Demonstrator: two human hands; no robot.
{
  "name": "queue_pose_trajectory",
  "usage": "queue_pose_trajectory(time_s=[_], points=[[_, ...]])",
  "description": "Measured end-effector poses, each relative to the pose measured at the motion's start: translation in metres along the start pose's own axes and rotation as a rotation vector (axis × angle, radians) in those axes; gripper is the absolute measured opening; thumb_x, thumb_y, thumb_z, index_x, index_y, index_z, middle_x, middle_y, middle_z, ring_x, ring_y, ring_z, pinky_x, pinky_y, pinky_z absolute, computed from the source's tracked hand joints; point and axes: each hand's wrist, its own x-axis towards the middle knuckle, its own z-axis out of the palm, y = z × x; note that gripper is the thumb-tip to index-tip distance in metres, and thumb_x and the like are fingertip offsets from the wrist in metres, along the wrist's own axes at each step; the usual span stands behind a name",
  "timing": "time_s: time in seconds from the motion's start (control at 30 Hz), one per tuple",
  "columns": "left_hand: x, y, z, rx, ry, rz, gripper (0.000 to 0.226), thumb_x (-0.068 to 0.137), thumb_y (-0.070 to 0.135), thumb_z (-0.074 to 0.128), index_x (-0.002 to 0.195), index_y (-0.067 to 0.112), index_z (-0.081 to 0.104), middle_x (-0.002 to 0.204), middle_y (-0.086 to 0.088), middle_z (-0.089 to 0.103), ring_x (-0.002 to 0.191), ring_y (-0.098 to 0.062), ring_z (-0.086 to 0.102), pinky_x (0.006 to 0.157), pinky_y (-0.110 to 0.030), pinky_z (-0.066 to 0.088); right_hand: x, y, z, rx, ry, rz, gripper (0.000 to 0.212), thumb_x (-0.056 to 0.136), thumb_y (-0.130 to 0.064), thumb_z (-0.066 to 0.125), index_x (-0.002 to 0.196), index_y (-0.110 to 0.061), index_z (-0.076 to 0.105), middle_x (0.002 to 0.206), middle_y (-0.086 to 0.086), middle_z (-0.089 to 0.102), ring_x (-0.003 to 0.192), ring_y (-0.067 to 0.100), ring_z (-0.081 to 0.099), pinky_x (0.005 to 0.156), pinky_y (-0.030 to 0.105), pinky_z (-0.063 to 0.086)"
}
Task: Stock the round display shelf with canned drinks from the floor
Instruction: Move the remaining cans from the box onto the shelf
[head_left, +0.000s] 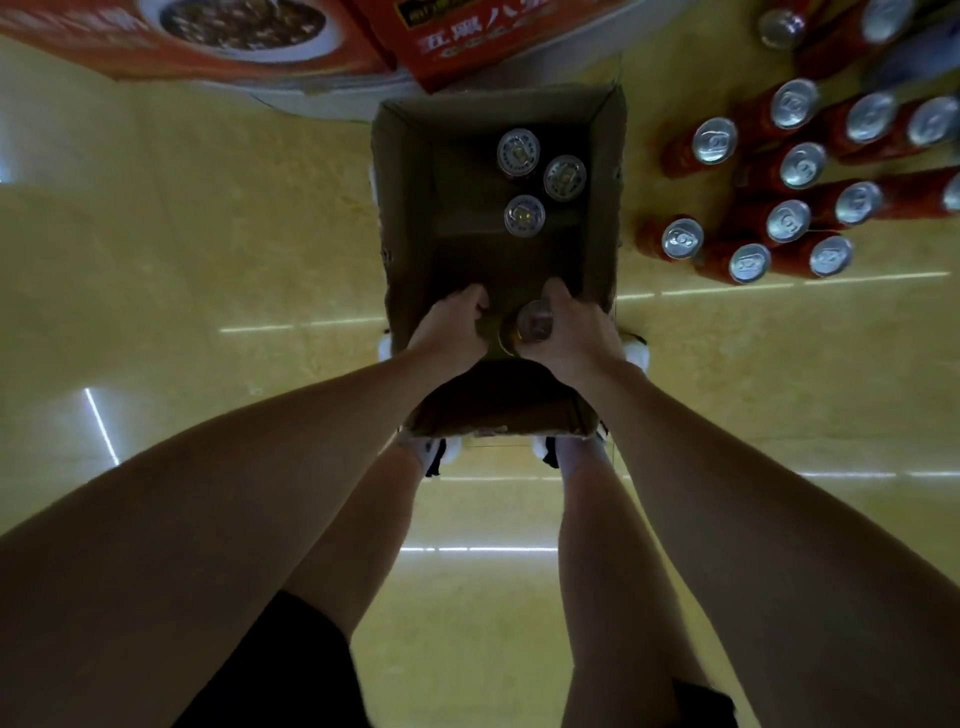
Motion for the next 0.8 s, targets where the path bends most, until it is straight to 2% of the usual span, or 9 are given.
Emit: queue_pose_trajectory(time_s=[0.1, 0.17, 0.23, 0.33, 0.5, 0.57, 0.67, 0.73, 0.8], points=[[-0.038, 0.017, -0.024, -0.057, -0.012, 0.023, 0.036, 0.076, 0.002, 0.062, 0.110, 0.013, 0.056, 0.100, -0.001, 0.059, 0.098, -0.023, 0.060, 0.085, -0.036, 0.051, -0.036, -0.024, -0.030, 0.085, 0.063, -0.008, 0.056, 0.069, -0.051, 0.074, 0.108, -0.024, 0.044, 0.097, 0.005, 0.066, 0.090, 0.031, 0.064, 0.071, 0.037, 0.053], [-0.063, 0.034, -0.043, -0.040, -0.033, 0.069, 0.041, 0.073, 0.005, 0.066, 0.112, 0.013, 0.054, 0.104, -0.004, 0.061, 0.100, -0.025, 0.060, 0.083, -0.036, 0.050, -0.061, -0.042, -0.057, 0.093, 0.097, -0.014, 0.057, 0.070, -0.055, 0.073, 0.109, -0.022, 0.048, 0.096, 0.006, 0.065, 0.089, 0.031, 0.063, 0.066, 0.034, 0.047], [-0.087, 0.055, -0.067, -0.024, -0.040, 0.113, 0.052, 0.069, 0.010, 0.074, 0.115, 0.013, 0.052, 0.113, -0.007, 0.061, 0.104, -0.026, 0.059, 0.079, -0.032, 0.045, -0.088, -0.061, -0.088, 0.081, 0.121, -0.020, 0.059, 0.071, -0.058, 0.072, 0.112, -0.022, 0.049, 0.099, 0.008, 0.065, 0.092, 0.031, 0.062, 0.066, 0.031, 0.040], [-0.128, 0.094, -0.114, -0.040, -0.052, 0.187, 0.071, 0.068, 0.019, 0.083, 0.128, 0.014, 0.047, 0.123, -0.007, 0.057, 0.108, -0.023, 0.055, 0.078, -0.029, 0.040, -0.137, -0.102, -0.142, 0.083, 0.169, -0.046, 0.056, 0.073, -0.059, 0.070, 0.108, -0.020, 0.052, 0.093, 0.006, 0.062, 0.092, 0.031, 0.061, 0.065, 0.031, 0.039], [-0.203, 0.170, -0.200, -0.038, -0.091, 0.238, 0.099, 0.069, 0.027, 0.085, 0.150, 0.020, 0.028, 0.142, -0.003, 0.049, 0.122, -0.024, 0.053, 0.098, -0.043, 0.048, -0.228, -0.172, -0.246, 0.128, 0.190, -0.035, 0.048, 0.076, -0.056, 0.069, 0.102, -0.021, 0.049, 0.089, -0.001, 0.053, 0.088, 0.024, 0.055, 0.059, 0.029, 0.036], [-0.234, 0.197, -0.234, -0.024, -0.086, 0.306, 0.099, 0.065, 0.030, 0.088, 0.147, 0.022, 0.032, 0.140, -0.002, 0.051, 0.122, -0.023, 0.054, 0.101, -0.045, 0.047, -0.264, -0.192, -0.283, 0.178, 0.219, -0.061, 0.047, 0.075, -0.054, 0.072, 0.100, -0.024, 0.047, 0.090, -0.003, 0.055, 0.085, 0.021, 0.056, 0.052, 0.027, 0.035], [-0.282, 0.235, -0.282, 0.014, -0.037, 0.442, 0.087, 0.057, 0.029, 0.091, 0.131, 0.020, 0.048, 0.126, 0.000, 0.058, 0.110, -0.020, 0.058, 0.091, -0.038, 0.051, -0.321, -0.218, -0.330, 0.209, 0.257, -0.101, 0.043, 0.081, -0.056, 0.069, 0.100, -0.024, 0.046, 0.083, -0.006, 0.056, 0.072, 0.014, 0.058, 0.050, 0.021, 0.040], [-0.314, 0.254, -0.313, -0.013, 0.001, 0.532, 0.083, 0.051, 0.020, 0.094, 0.124, 0.019, 0.056, 0.119, 0.002, 0.062, 0.106, -0.015, 0.060, 0.082, -0.027, 0.049, -0.355, -0.234, -0.356, 0.263, 0.269, -0.086, 0.053, 0.087, -0.068, 0.052, 0.106, -0.018, 0.052, 0.083, -0.001, 0.063, 0.063, 0.017, 0.064, 0.053, 0.027, 0.053], [-0.345, 0.271, -0.342, -0.001, 0.040, 0.604, 0.083, 0.049, 0.019, 0.096, 0.122, 0.017, 0.058, 0.115, 0.005, 0.062, 0.104, -0.010, 0.057, 0.077, -0.021, 0.043, -0.383, -0.245, -0.378, 0.351, 0.305, -0.037, 0.059, 0.095, -0.065, 0.036, 0.114, -0.012, 0.054, 0.081, 0.011, 0.069, 0.060, 0.026, 0.066, 0.052, 0.031, 0.056]])
